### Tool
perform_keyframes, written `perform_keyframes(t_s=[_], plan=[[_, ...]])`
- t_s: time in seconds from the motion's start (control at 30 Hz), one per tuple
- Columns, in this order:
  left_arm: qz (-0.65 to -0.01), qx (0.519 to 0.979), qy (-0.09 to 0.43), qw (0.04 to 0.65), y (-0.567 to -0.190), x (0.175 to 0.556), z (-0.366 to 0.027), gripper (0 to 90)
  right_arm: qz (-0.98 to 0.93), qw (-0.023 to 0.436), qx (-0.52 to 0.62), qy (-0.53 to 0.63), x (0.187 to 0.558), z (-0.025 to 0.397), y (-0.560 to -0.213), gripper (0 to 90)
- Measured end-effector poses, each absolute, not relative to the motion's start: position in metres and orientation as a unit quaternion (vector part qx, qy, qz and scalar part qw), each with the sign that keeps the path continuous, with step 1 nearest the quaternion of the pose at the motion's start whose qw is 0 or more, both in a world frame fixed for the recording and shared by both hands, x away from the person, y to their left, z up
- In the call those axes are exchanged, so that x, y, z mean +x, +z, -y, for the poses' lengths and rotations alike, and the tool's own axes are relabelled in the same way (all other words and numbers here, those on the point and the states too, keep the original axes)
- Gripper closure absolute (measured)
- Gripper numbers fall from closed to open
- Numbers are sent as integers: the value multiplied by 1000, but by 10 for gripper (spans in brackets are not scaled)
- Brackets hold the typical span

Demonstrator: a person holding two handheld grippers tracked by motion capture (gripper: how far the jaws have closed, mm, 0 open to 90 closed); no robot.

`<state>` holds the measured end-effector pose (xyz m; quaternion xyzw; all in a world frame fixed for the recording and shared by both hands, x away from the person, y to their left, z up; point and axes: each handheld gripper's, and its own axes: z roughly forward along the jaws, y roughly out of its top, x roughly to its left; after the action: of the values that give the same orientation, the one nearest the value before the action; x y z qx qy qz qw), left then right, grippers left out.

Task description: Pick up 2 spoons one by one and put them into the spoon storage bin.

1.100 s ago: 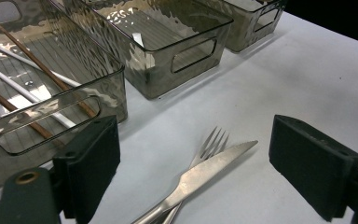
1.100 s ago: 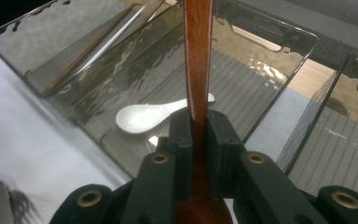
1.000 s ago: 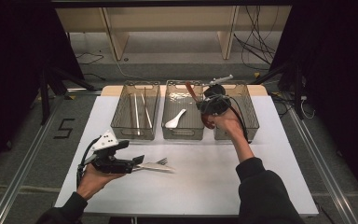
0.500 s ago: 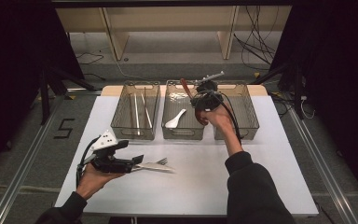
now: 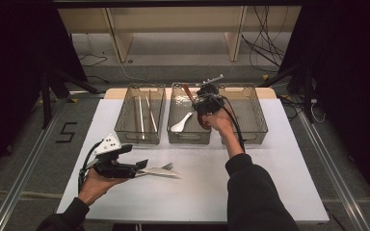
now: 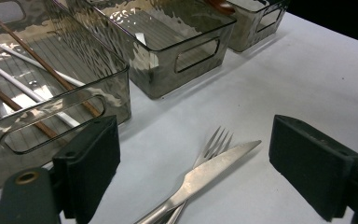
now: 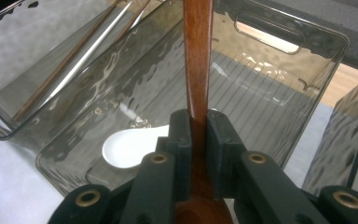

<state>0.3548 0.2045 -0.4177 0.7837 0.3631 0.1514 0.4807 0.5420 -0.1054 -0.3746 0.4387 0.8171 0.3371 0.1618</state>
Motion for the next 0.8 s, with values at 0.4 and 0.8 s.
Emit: perform_keyframes(t_s=[0.4,0.8], plan=[[-366,782,151,481,-418,355,-205,158,-823,164,430,333,542,101,-376,620],[-379,790,142,460,-419,365,-214,155,-828,141,392,375,502,123,-353,438]])
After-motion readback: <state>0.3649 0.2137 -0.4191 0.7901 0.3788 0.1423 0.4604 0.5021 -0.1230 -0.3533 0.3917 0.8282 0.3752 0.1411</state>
